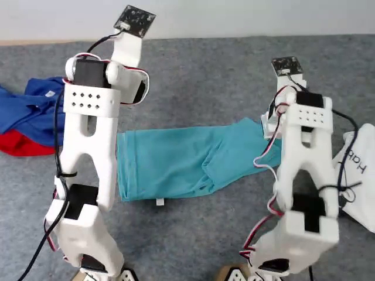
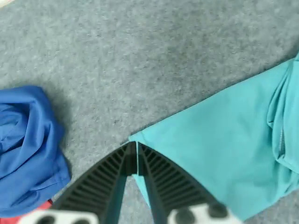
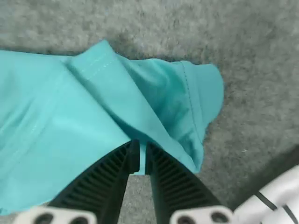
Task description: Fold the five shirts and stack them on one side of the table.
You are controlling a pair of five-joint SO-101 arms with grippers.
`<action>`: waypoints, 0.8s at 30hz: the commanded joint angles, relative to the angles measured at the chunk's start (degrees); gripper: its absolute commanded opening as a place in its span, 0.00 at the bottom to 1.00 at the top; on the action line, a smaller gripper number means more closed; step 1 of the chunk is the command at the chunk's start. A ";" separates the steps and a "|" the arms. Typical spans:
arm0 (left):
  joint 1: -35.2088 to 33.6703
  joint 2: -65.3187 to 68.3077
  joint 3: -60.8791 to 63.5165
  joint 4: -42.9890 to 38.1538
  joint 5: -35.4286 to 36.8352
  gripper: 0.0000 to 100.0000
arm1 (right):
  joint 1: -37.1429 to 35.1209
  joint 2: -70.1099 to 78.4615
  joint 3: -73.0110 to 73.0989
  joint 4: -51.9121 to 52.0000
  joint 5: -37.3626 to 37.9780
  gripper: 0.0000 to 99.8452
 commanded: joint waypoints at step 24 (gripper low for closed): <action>-0.97 -3.08 -0.04 1.41 0.09 0.01 | 6.64 3.82 -11.16 11.65 5.89 0.05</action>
